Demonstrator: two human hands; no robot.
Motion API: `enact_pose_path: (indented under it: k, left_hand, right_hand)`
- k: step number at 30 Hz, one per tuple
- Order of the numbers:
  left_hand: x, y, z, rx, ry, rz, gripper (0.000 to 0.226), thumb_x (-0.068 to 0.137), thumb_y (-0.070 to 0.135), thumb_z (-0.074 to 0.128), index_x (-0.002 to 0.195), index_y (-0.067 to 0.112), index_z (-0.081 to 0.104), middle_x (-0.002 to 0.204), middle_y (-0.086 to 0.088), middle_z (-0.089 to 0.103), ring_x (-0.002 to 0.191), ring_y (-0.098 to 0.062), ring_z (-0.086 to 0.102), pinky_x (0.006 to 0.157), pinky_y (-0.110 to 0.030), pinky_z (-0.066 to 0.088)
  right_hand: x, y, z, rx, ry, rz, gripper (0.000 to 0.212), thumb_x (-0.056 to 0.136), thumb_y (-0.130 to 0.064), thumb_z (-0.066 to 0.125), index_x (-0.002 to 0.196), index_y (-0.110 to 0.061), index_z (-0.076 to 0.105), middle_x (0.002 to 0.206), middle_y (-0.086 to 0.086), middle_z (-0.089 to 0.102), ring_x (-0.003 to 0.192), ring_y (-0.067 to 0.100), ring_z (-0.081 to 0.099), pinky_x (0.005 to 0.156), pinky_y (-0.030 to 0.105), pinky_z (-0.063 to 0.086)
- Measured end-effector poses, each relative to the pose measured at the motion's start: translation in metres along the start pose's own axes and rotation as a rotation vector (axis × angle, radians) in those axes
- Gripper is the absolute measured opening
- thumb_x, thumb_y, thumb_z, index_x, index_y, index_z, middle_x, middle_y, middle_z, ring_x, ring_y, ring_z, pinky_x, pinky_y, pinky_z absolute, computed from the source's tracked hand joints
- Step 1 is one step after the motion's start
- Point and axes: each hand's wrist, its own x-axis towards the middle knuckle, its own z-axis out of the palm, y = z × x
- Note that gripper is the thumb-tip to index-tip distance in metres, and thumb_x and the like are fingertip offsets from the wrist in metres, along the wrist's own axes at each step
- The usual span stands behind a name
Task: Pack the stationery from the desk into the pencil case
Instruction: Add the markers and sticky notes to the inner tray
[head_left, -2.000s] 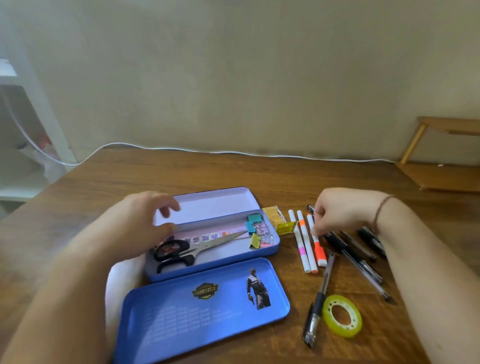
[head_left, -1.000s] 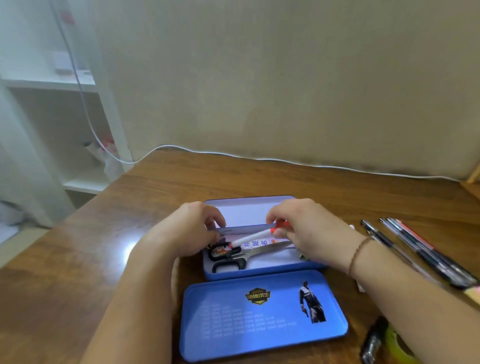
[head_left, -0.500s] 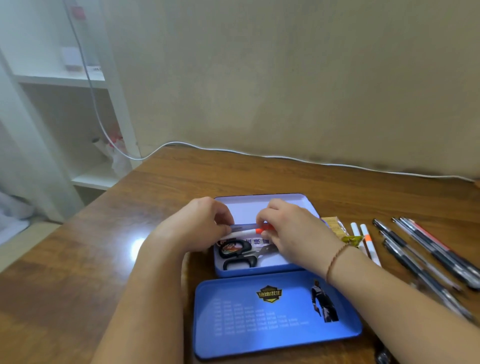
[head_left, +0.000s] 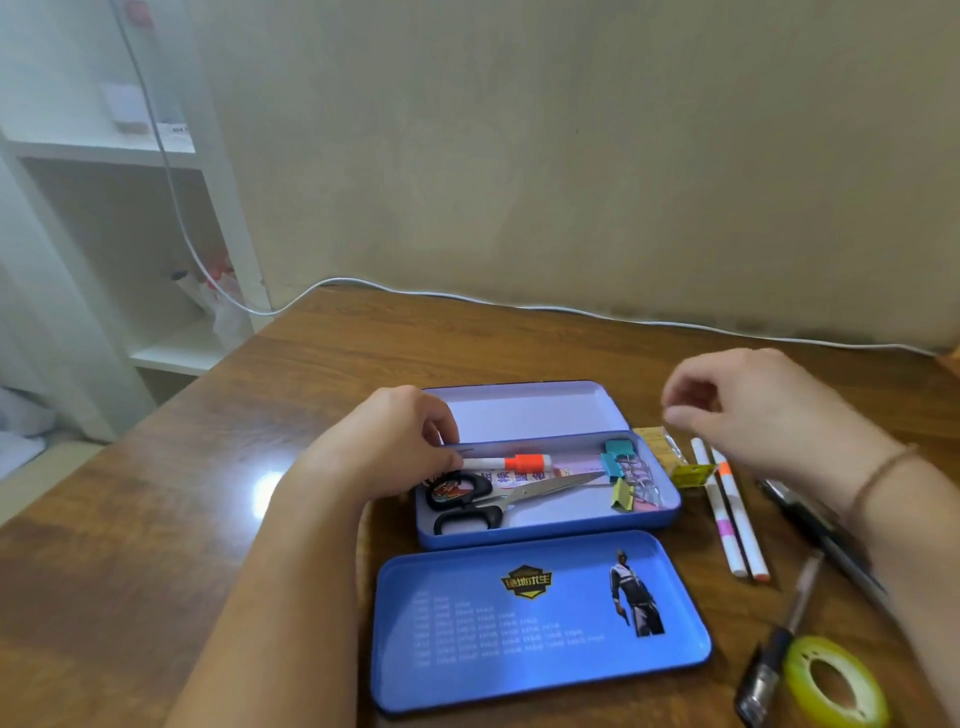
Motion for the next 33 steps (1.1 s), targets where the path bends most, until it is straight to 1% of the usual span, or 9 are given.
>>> enact_pose_path:
  k: [2,5,9,14,18,21,25,29,33]
  left_hand:
    - [0.001,0.001,0.002,0.02,0.003,0.007,0.008,0.077,0.034,0.077,0.079,0.032,0.069,0.083,0.013,0.067,0.064,-0.002,0.056,0.051,-0.017,0.037]
    - [0.002,0.002,0.004,0.035,0.011,0.008,0.01,0.076,0.034,0.078,0.076,0.031,0.068,0.082,0.012,0.067,0.064,-0.002,0.055,0.052,-0.018,0.036]
    - [0.003,0.003,0.005,0.053,0.037,-0.01,0.011,0.077,0.031,0.077,0.073,0.026,0.068,0.08,0.009,0.068,0.067,-0.004,0.057,0.054,-0.021,0.041]
    - [0.002,0.005,0.006,0.082,0.037,-0.023,0.013,0.081,0.04,0.072,0.077,0.028,0.068,0.083,0.011,0.067,0.073,-0.006,0.059,0.058,-0.023,0.044]
    - [0.002,0.013,0.009,0.043,0.117,0.024,0.012,0.08,0.04,0.072,0.079,0.028,0.07,0.081,0.012,0.066,0.071,-0.006,0.058,0.062,-0.026,0.047]
    - [0.003,0.017,0.012,0.035,0.101,0.066,0.009,0.078,0.037,0.075,0.08,0.03,0.071,0.082,0.013,0.067,0.064,0.0,0.053,0.056,-0.022,0.041]
    - [0.005,0.015,0.014,0.035,0.083,0.057,0.008,0.077,0.031,0.078,0.076,0.031,0.07,0.082,0.013,0.067,0.062,0.001,0.052,0.054,-0.021,0.038]
    - [0.007,0.011,0.015,-0.004,0.104,0.083,0.007,0.085,0.026,0.068,0.078,0.029,0.07,0.083,0.011,0.068,0.064,0.001,0.053,0.057,-0.017,0.04]
    - [0.009,0.009,0.015,-0.067,0.146,0.093,0.017,0.091,0.018,0.056,0.084,0.025,0.07,0.082,0.015,0.065,0.067,0.002,0.055,0.056,-0.012,0.037]
  right_hand:
    - [0.0,0.02,-0.006,-0.085,-0.193,0.093,0.017,0.078,-0.034,0.075,0.066,-0.032,0.063,0.077,-0.014,0.063,0.078,0.009,0.059,0.071,0.035,0.052]
    - [-0.002,0.033,-0.008,-0.085,-0.393,0.157,0.017,0.077,-0.034,0.076,0.066,-0.026,0.066,0.071,-0.009,0.065,0.071,0.006,0.059,0.058,0.022,0.043]
    - [-0.003,0.038,-0.01,-0.071,-0.66,0.234,0.021,0.079,-0.039,0.073,0.067,-0.021,0.071,0.057,-0.009,0.068,0.053,0.0,0.059,0.051,0.016,0.043]
    - [0.0,0.036,-0.001,-0.065,-0.768,0.308,0.029,0.08,-0.046,0.07,0.074,-0.017,0.075,0.057,-0.005,0.068,0.058,0.008,0.059,0.059,0.021,0.048]
    - [-0.001,0.038,0.001,-0.123,-0.655,0.306,0.032,0.078,-0.035,0.067,0.057,-0.012,0.072,0.048,-0.002,0.064,0.047,0.01,0.054,0.051,0.022,0.044]
    - [-0.003,0.037,-0.02,-0.201,-0.371,0.258,0.031,0.075,-0.041,0.066,0.057,-0.016,0.071,0.054,-0.002,0.066,0.054,0.013,0.058,0.053,0.026,0.045]
    - [-0.013,-0.002,-0.031,-0.358,0.011,-0.116,0.027,0.067,-0.055,0.046,0.07,-0.034,0.062,0.066,-0.012,0.062,0.064,0.015,0.056,0.051,0.026,0.036]
    - [-0.016,-0.048,0.017,-0.447,0.059,-0.472,0.027,0.088,-0.043,0.039,0.096,-0.028,0.06,0.09,-0.006,0.063,0.09,0.02,0.057,0.06,0.027,0.035]
    - [-0.011,-0.054,0.052,-0.492,0.027,-0.511,0.02,0.096,-0.029,0.037,0.099,-0.024,0.057,0.097,-0.001,0.058,0.094,0.025,0.051,0.061,0.029,0.034]
